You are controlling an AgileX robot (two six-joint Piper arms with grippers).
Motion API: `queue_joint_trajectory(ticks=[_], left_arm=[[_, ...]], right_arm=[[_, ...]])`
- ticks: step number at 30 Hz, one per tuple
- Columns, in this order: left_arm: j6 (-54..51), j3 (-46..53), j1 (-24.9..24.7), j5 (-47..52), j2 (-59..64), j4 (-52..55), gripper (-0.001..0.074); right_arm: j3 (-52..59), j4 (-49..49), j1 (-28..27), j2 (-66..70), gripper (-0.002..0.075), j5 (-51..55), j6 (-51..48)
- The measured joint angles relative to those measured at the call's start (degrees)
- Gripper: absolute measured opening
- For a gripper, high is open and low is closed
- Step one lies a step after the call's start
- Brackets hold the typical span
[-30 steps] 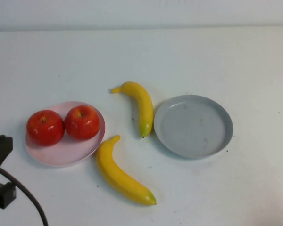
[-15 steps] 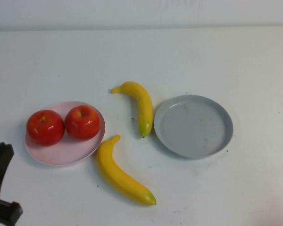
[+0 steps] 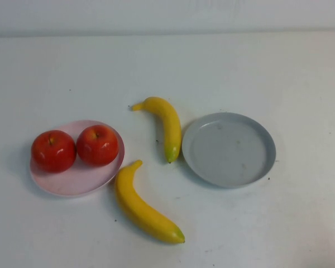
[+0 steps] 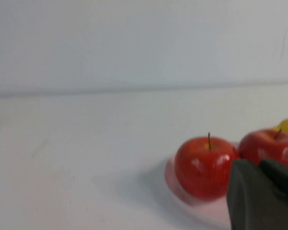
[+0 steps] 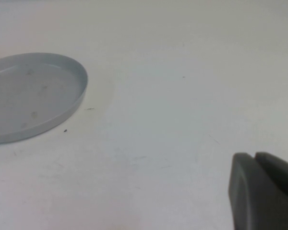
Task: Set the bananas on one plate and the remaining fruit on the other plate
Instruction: Put another type of fruit in the right plate
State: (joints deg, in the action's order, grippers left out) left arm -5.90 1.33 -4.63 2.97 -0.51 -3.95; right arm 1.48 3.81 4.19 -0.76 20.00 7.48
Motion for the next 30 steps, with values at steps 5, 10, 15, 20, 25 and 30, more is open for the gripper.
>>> queue_joint_trajectory(ticks=[5,10,15,20,25,30], left_arm=[[0.0,0.1,1.25,11.4,-0.08,-0.01,0.0004],[0.0,0.1,1.25,18.42,-0.08,-0.01,0.0004],[0.0,0.1,1.25,18.54,-0.08,-0.01,0.0004],[0.0,0.1,1.25,18.54,-0.12,-0.01,0.0004],[0.0,0.1,1.25,18.54,-0.12,-0.01,0.0004],[-0.04,0.1,1.25,18.54,-0.12,-0.01,0.0004]], right_arm=[[0.0,0.0,0.0,0.0,-0.0017,0.0,0.0],[0.0,0.0,0.0,0.0,-0.0017,0.0,0.0],[0.0,0.0,0.0,0.0,-0.0017,0.0,0.0],[0.0,0.0,0.0,0.0,-0.0017,0.0,0.0],[0.0,0.0,0.0,0.0,-0.0017,0.0,0.0],[0.0,0.0,0.0,0.0,-0.0017,0.0,0.0]])
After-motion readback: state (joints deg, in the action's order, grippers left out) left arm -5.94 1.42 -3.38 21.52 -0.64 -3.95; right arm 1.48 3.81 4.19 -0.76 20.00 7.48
